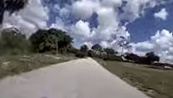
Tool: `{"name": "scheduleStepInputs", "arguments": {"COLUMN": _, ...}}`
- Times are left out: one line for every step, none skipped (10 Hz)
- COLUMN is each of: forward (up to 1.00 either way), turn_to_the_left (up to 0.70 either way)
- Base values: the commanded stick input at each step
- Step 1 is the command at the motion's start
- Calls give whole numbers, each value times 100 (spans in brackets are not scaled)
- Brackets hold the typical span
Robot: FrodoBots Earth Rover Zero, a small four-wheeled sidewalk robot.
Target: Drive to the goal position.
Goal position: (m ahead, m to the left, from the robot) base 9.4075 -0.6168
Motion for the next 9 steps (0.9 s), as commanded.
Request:
{"name": "scheduleStepInputs", "arguments": {"forward": 70, "turn_to_the_left": 0}}
{"name": "scheduleStepInputs", "arguments": {"forward": 70, "turn_to_the_left": 0}}
{"name": "scheduleStepInputs", "arguments": {"forward": 70, "turn_to_the_left": 0}}
{"name": "scheduleStepInputs", "arguments": {"forward": 70, "turn_to_the_left": 0}}
{"name": "scheduleStepInputs", "arguments": {"forward": 70, "turn_to_the_left": 0}}
{"name": "scheduleStepInputs", "arguments": {"forward": 70, "turn_to_the_left": 0}}
{"name": "scheduleStepInputs", "arguments": {"forward": 70, "turn_to_the_left": 7}}
{"name": "scheduleStepInputs", "arguments": {"forward": 70, "turn_to_the_left": 0}}
{"name": "scheduleStepInputs", "arguments": {"forward": 70, "turn_to_the_left": 0}}
